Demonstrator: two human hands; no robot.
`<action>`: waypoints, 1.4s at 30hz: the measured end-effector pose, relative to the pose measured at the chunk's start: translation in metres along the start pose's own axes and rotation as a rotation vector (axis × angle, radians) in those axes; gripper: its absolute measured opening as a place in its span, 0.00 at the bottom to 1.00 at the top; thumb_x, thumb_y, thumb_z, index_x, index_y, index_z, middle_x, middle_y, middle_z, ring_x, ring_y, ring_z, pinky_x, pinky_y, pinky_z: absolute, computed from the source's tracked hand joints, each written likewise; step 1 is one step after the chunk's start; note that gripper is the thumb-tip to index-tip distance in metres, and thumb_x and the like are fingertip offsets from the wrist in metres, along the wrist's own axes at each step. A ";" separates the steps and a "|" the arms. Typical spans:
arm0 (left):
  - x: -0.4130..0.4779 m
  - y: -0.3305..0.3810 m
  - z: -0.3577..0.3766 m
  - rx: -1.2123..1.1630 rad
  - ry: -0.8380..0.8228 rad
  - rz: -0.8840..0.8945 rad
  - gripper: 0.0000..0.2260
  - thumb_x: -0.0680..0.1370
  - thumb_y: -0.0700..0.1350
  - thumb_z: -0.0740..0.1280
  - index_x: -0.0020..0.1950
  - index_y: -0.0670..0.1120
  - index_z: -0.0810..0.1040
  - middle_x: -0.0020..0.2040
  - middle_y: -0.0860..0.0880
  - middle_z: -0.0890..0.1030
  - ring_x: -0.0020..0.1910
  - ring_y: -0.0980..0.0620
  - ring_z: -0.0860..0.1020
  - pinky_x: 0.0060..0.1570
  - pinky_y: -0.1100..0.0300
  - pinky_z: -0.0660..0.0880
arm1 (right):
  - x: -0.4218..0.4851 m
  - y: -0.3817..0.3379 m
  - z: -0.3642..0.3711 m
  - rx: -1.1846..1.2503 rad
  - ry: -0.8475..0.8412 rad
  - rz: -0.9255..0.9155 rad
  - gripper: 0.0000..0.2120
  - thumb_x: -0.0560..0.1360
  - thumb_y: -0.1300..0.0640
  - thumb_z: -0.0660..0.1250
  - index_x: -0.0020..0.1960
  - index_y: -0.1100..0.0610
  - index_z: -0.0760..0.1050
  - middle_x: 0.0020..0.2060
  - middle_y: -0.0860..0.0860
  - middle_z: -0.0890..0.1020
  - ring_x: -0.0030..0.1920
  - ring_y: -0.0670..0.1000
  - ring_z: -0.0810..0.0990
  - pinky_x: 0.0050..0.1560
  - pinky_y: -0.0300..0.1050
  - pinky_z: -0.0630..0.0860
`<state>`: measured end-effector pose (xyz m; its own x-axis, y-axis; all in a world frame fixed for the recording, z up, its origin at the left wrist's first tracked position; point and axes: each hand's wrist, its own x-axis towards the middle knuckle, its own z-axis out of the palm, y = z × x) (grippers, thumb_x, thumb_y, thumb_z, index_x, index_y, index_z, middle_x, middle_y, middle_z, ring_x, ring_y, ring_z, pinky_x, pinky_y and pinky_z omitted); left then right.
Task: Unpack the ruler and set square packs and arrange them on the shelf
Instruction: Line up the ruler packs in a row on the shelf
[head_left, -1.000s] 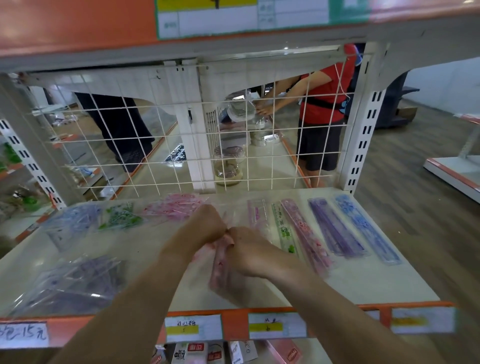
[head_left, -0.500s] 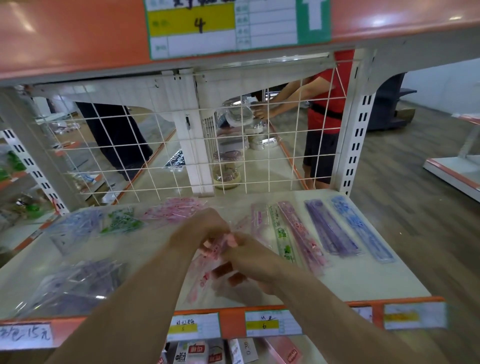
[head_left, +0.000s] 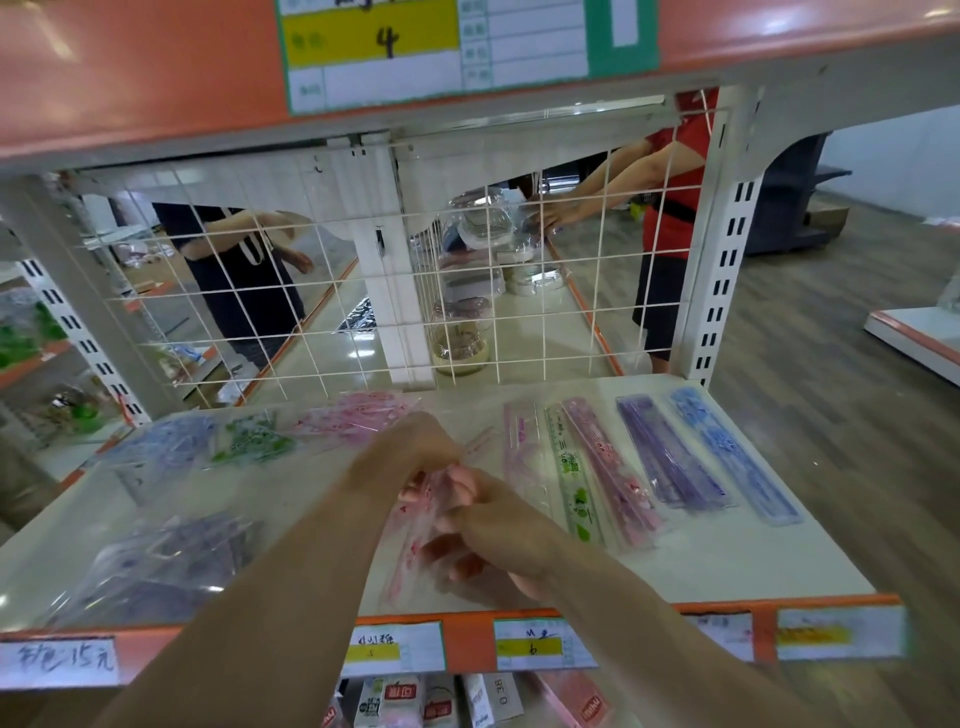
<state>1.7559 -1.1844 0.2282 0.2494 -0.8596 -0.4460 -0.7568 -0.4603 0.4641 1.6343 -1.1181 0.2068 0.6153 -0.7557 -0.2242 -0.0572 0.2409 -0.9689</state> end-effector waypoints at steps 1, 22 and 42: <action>0.001 0.000 0.001 0.020 0.013 0.015 0.11 0.69 0.37 0.71 0.49 0.34 0.81 0.43 0.40 0.79 0.35 0.47 0.75 0.39 0.55 0.78 | 0.000 0.001 -0.001 -0.010 -0.002 0.007 0.19 0.78 0.69 0.55 0.58 0.46 0.68 0.48 0.45 0.78 0.39 0.50 0.81 0.29 0.37 0.73; 0.004 -0.008 -0.004 0.105 0.125 0.055 0.07 0.72 0.34 0.69 0.49 0.35 0.77 0.42 0.41 0.77 0.38 0.45 0.78 0.42 0.54 0.79 | 0.021 -0.026 -0.001 -0.816 0.164 0.053 0.12 0.75 0.66 0.59 0.56 0.63 0.77 0.46 0.58 0.82 0.43 0.58 0.84 0.40 0.49 0.80; 0.007 -0.035 -0.001 0.347 0.183 0.282 0.13 0.73 0.43 0.68 0.56 0.41 0.78 0.57 0.43 0.79 0.56 0.43 0.77 0.50 0.58 0.72 | 0.121 -0.052 -0.032 -1.543 0.045 0.230 0.11 0.72 0.55 0.69 0.53 0.58 0.78 0.56 0.56 0.80 0.55 0.56 0.80 0.49 0.41 0.72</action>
<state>1.7847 -1.1744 0.2092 0.0838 -0.9795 -0.1830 -0.9593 -0.1290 0.2513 1.6861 -1.2417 0.2266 0.4584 -0.8156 -0.3530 -0.8828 -0.4639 -0.0744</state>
